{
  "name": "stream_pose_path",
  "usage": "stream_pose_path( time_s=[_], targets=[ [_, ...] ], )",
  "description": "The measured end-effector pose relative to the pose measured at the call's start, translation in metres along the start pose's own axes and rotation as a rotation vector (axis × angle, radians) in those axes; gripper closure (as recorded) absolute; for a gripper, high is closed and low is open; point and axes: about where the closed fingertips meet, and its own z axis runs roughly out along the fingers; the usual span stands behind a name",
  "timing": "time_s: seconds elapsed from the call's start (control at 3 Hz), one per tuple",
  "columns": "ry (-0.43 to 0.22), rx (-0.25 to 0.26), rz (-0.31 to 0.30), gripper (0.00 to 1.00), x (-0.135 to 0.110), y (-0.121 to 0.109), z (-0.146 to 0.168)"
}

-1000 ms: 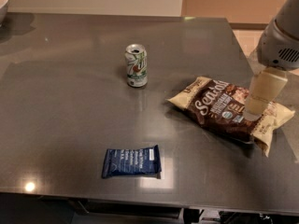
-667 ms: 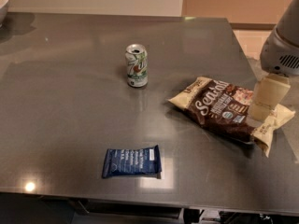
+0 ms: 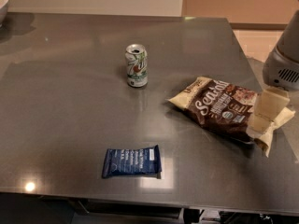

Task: Move brown chip bag near rxbar blueberry

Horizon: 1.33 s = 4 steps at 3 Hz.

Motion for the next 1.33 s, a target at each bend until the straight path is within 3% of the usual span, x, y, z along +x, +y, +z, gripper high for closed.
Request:
stream_pose_path(
  time_s=[0.67, 1.0, 1.33],
  targets=[
    [-0.033, -0.015, 0.034, 0.0, 0.004, -0.005, 0.03],
    [-0.037, -0.024, 0.038, 0.16, 0.003, -0.008, 0.035],
    [-0.045, -0.037, 0.037, 0.4, 0.0, -0.009, 0.034]
  ],
)
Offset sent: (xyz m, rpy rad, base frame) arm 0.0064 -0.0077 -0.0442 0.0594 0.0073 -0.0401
